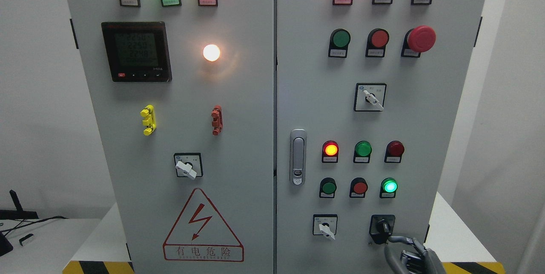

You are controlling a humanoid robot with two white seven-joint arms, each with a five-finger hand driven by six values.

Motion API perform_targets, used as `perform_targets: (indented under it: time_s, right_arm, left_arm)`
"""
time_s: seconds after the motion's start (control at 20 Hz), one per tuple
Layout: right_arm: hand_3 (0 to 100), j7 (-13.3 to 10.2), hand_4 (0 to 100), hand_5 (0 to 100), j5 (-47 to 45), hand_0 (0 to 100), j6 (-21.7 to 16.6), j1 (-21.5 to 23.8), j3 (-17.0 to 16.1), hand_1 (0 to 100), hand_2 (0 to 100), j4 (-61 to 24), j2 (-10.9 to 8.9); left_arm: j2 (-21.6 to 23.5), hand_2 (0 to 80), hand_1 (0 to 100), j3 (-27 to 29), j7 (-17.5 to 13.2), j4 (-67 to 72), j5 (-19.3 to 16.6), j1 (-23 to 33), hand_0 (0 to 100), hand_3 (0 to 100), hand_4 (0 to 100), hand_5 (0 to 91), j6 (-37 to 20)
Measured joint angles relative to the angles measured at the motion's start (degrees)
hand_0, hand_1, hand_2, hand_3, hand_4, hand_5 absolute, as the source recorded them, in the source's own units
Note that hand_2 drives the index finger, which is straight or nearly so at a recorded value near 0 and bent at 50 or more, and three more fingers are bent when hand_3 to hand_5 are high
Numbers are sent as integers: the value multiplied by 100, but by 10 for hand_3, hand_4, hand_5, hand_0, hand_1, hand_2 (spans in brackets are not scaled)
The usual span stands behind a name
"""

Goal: Trip black knob to open circuit
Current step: 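Release the knob and lower the right hand away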

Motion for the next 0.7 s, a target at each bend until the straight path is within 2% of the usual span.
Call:
perform_targets:
  time_s: [0.55, 0.7]
  right_arm:
    - [1000, -35, 1000, 935, -4, 408, 7, 30, -62, 652, 382, 6, -21]
    - [1000, -36, 1000, 926, -15, 503, 6, 42, -71, 696, 396, -2, -23]
  left_arm:
    - [0, 0, 389, 0, 0, 0, 0, 0, 120, 0, 0, 0, 0]
    - [0, 0, 389, 0, 0, 0, 0, 0, 120, 0, 0, 0, 0]
